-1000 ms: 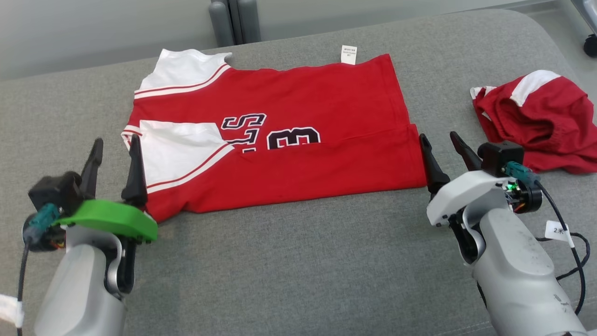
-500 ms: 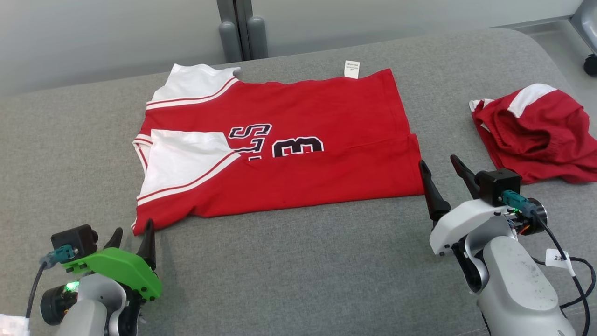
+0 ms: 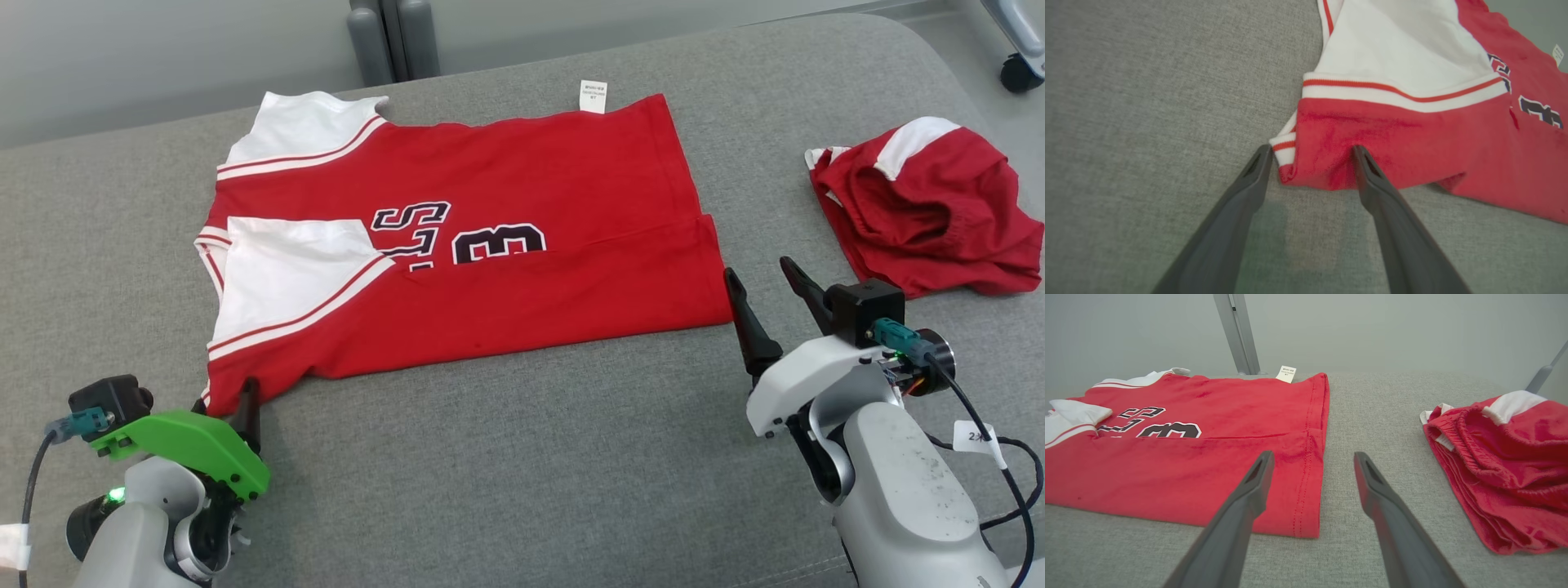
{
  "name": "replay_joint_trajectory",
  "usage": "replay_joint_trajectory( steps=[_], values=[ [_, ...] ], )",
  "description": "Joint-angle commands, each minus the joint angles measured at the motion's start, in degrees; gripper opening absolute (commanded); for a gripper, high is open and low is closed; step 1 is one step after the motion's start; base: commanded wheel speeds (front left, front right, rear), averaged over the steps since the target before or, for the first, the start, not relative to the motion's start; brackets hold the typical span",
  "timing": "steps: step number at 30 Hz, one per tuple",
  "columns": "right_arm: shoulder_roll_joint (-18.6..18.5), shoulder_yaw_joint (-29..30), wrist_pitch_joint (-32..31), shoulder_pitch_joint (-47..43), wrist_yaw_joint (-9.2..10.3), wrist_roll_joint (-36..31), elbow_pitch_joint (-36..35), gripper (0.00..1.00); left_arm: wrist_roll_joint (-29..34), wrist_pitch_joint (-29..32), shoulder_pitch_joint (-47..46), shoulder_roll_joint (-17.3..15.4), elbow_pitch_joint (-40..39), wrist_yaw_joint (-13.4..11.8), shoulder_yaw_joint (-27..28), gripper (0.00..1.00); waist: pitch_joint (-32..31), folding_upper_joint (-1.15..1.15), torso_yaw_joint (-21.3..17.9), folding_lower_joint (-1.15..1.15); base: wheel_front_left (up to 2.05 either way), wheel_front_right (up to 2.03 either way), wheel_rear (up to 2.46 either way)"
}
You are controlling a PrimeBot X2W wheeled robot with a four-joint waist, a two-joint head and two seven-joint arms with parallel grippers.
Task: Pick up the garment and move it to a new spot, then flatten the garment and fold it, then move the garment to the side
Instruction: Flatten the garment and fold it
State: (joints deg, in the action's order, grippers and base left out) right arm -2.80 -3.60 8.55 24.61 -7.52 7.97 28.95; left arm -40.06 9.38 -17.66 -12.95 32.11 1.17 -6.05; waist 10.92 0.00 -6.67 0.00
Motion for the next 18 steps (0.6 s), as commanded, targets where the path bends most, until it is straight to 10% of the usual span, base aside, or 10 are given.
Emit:
replay_joint_trajectory(
  steps=[1, 2, 4, 18],
  values=[
    [-0.2, 0.0, -0.3, 0.1, 0.07, -0.3, -0.2, 1.0, -0.9, 0.2, -0.8, 0.7, 0.4, 0.2, 0.0, 0.79, 0.3, 0.0, -0.2, 0.0, 0.0, 0.0, 0.0],
    [-0.2, 0.0, -0.6, 0.2, 0.07, -0.4, -0.2, 1.0, -1.2, 0.2, -0.9, 0.9, 0.4, 0.5, 0.1, 0.69, 0.3, 0.0, -0.2, 0.0, 0.0, 0.0, 0.0],
    [-0.2, -0.3, -1.7, 0.7, 0.07, -0.3, 0.7, 1.0, -1.7, -1.2, -1.8, 1.1, 0.0, 1.1, 0.7, 0.0, 0.5, 0.0, 0.0, 0.0, 0.0, 0.0, 0.0],
    [-0.2, -0.6, -8.0, 6.7, 0.07, 1.6, 15.1, 1.0, -0.2, -9.0, -2.1, 2.4, -4.9, 3.0, -0.6, 0.0, 1.1, 0.0, 3.3, 0.0, 0.0, 0.0, 0.0]
  ],
)
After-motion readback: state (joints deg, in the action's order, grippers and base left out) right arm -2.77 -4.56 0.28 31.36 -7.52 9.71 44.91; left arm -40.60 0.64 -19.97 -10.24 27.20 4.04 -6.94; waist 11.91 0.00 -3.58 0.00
